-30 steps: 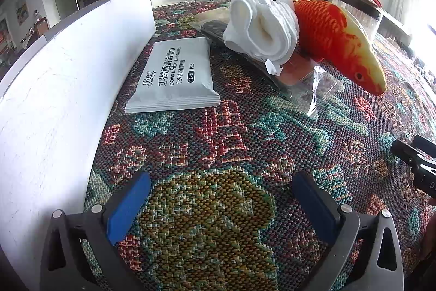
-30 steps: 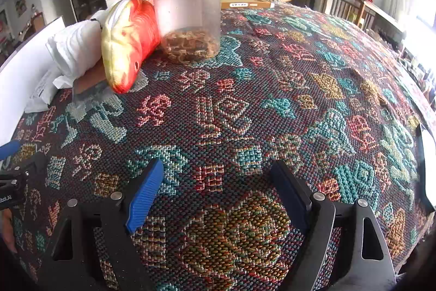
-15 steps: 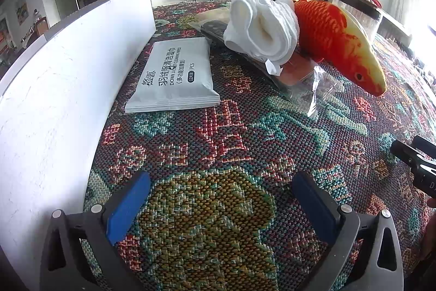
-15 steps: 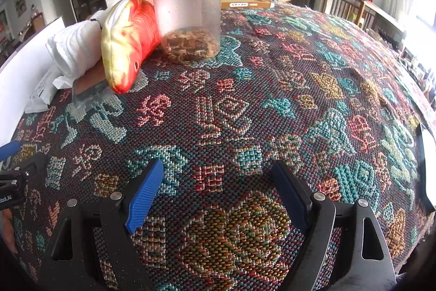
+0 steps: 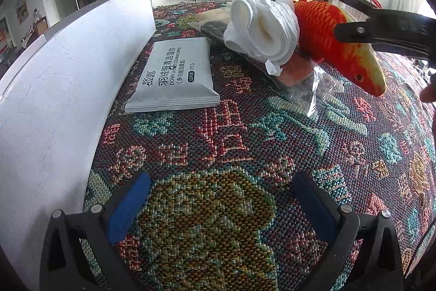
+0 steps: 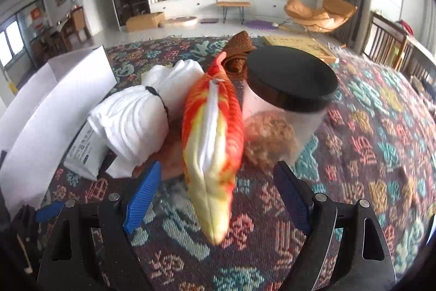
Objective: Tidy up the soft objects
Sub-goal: 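Grasp the orange-red plush fish by its tail with the right gripper, then lower the plush fish flat onto the bedspread and open the right gripper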
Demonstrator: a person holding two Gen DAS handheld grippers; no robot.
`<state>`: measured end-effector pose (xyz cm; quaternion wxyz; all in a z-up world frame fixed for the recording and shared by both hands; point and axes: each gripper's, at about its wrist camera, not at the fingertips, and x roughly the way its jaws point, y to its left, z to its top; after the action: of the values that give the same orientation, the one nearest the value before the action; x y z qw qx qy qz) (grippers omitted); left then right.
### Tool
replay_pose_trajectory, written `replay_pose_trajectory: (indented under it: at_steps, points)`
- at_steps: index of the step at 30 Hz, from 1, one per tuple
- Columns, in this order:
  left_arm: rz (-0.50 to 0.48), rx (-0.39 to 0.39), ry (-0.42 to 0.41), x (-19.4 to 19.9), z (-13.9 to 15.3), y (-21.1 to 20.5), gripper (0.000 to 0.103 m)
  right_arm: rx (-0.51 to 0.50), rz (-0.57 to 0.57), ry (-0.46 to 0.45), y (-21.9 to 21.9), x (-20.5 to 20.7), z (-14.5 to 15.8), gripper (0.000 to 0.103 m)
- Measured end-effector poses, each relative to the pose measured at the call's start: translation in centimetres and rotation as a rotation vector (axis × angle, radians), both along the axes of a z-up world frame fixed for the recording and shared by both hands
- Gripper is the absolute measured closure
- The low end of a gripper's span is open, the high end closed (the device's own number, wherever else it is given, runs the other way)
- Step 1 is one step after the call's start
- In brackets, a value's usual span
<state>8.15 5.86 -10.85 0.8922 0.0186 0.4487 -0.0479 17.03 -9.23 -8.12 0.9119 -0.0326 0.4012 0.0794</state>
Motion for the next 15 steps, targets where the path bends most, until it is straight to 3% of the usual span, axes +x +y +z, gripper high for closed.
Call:
replay_pose_trajectory:
  at_steps: [2, 3, 4, 8, 12, 15]
  points:
    - [0.0, 0.0, 0.0, 0.0, 0.0, 0.0, 0.0, -0.021, 0.009, 0.022, 0.9, 1.6, -0.6, 0.023]
    - [0.0, 0.0, 0.0, 0.0, 0.0, 0.0, 0.0, -0.021, 0.012, 0.022, 1.0, 2.0, -0.9, 0.048]
    - [0.0, -0.001, 0.0, -0.1, 0.0, 0.0, 0.0, -0.018, 0.023, 0.039, 1.1, 2.0, -1.4, 0.08]
    - [0.0, -0.001, 0.0, 0.0, 0.0, 0.0, 0.0, 0.001, 0.055, 0.068, 0.7, -1.4, -1.9, 0.08]
    - [0.001, 0.0, 0.0, 0.0, 0.0, 0.1, 0.0, 0.084, 0.102, 0.109, -1.2, -8.4, -1.1, 0.08]
    - [0.001, -0.001, 0.0, -0.1, 0.0, 0.1, 0.0, 0.161, 0.07, 0.144, -4.5, -13.4, -1.5, 0.08]
